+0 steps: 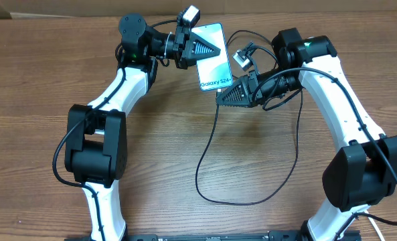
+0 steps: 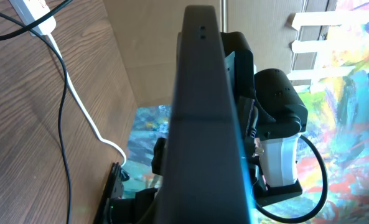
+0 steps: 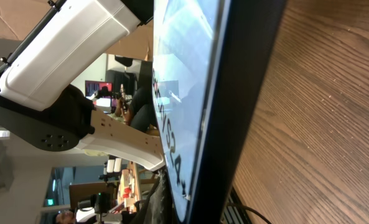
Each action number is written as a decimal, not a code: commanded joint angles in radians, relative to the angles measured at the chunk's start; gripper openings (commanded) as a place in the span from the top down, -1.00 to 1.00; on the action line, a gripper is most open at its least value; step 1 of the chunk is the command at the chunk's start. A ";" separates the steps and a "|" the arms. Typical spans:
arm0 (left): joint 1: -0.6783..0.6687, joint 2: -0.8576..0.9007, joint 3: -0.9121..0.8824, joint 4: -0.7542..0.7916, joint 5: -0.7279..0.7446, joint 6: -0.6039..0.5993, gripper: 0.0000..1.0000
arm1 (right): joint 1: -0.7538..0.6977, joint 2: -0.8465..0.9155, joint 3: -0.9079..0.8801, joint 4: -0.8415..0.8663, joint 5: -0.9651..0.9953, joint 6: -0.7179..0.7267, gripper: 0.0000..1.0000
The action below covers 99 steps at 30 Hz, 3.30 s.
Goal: Plug charger to phone and switch on socket
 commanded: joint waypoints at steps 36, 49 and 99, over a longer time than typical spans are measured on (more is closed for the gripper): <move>-0.013 -0.008 0.032 0.005 0.019 -0.027 0.92 | 0.030 -0.027 0.025 0.018 -0.027 -0.007 0.93; -0.013 -0.008 0.032 0.006 0.019 -0.034 0.92 | 0.030 -0.027 0.025 0.018 -0.003 -0.003 0.93; -0.013 -0.008 0.032 -0.021 0.017 0.023 0.92 | 0.023 -0.027 0.025 0.021 -0.035 0.015 0.93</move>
